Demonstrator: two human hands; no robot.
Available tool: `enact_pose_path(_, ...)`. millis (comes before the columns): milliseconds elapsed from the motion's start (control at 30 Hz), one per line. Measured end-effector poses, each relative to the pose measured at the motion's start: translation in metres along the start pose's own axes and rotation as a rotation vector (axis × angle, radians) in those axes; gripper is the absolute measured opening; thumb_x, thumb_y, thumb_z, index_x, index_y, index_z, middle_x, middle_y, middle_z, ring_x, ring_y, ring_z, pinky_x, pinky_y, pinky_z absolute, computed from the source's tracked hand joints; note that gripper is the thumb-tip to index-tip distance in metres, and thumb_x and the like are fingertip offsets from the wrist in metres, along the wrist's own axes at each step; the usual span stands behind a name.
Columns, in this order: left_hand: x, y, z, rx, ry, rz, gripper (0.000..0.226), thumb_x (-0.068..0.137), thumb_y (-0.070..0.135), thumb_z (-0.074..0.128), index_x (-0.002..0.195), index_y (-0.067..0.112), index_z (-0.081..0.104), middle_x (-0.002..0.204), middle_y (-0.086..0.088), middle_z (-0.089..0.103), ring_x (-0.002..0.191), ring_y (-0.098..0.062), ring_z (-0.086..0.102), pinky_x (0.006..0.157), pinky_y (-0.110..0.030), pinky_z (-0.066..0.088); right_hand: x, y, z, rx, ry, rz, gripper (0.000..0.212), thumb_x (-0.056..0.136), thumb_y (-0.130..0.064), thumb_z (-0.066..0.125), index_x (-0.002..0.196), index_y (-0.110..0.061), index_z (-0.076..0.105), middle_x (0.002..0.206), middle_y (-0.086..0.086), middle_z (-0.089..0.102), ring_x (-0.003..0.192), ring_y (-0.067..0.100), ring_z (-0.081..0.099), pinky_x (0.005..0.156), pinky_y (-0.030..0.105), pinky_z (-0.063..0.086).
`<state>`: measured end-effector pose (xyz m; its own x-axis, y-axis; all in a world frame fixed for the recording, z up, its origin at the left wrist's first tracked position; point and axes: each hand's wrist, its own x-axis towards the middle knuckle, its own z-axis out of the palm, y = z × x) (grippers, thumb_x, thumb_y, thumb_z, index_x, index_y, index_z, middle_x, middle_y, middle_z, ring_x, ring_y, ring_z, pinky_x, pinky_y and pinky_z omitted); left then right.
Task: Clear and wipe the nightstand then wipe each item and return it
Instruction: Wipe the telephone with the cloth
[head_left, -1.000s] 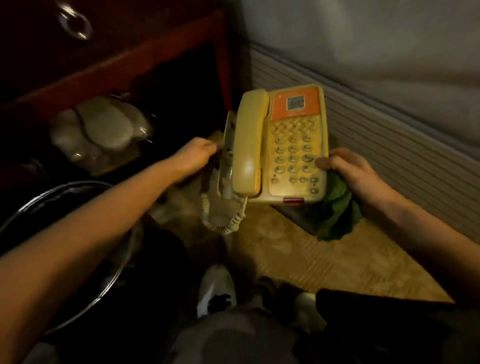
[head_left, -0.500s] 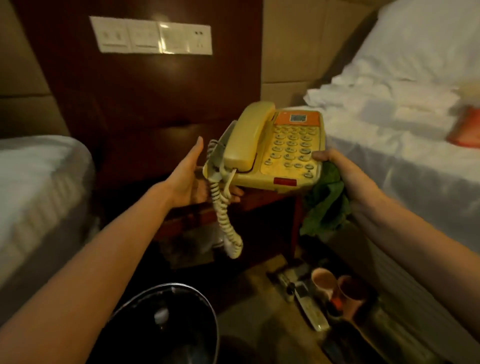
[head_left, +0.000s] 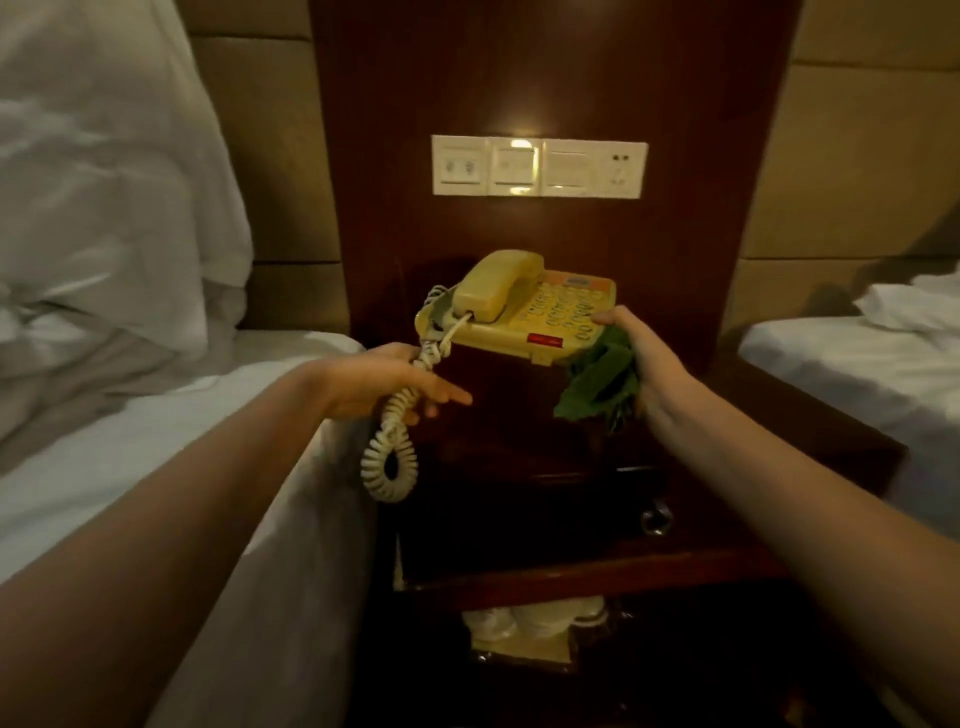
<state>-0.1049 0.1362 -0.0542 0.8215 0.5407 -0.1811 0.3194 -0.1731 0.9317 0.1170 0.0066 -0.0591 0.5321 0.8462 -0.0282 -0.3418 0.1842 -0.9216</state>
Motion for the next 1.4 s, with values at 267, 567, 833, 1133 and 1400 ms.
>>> enact_pose_path(267,0.016,-0.040,-0.069,-0.393,0.300,0.106,0.018,0.093,-0.008,0.041,0.101,0.001,0.055,0.052,0.002,0.060,0.041,-0.003,0.040,0.038,-0.013,0.035,0.086,0.032,0.051,-0.046,-0.099,0.089,0.022,0.093,-0.028,0.048,0.095,-0.009,0.058,0.056,0.004,0.068,0.043,0.014,0.063,0.040,0.017,0.047)
enact_pose_path(567,0.081,-0.070,-0.087,-0.563,0.409,-0.122,0.023,0.092,-0.009,0.038,0.109,-0.002,0.051,0.076,-0.011,0.061,0.048,-0.010,0.045,0.042,-0.019,0.048,0.168,0.054,0.068,-0.314,-0.089,0.123,0.039,0.082,-0.034,0.062,0.108,-0.005,0.062,0.079,0.010,0.073,0.069,0.023,0.069,0.063,0.030,0.054)
enact_pose_path(833,0.110,-0.078,-0.092,-0.323,0.444,-0.215,0.033,0.082,-0.021,0.041,0.105,0.000,0.053,0.097,-0.018,0.055,0.071,-0.024,0.059,0.050,-0.026,0.056,0.201,0.052,0.065,-0.476,-0.174,0.167,0.023,0.091,-0.028,0.054,0.096,-0.007,0.060,0.062,0.005,0.071,0.051,0.016,0.067,0.044,0.020,0.051)
enact_pose_path(1133,0.111,-0.080,-0.088,-0.082,0.435,-0.129,0.014,0.091,-0.006,0.050,0.094,0.004,0.059,0.078,-0.010,0.053,0.064,-0.014,0.050,0.054,-0.023,0.052,0.187,0.039,0.057,-0.684,-0.109,0.185,0.019,0.095,-0.019,0.051,0.094,-0.001,0.057,0.045,0.003,0.063,0.035,0.013,0.060,0.030,0.017,0.042)
enact_pose_path(1400,0.117,-0.090,-0.088,0.529,0.544,-0.172,0.031,0.088,0.004,0.053,0.118,0.001,0.056,0.116,-0.018,0.061,0.108,-0.033,0.056,0.094,-0.040,0.047,0.184,0.052,0.062,-0.862,0.205,0.067,0.045,0.083,-0.026,0.070,0.117,0.000,0.056,0.101,0.007,0.059,0.092,0.026,0.060,0.070,0.032,0.047)
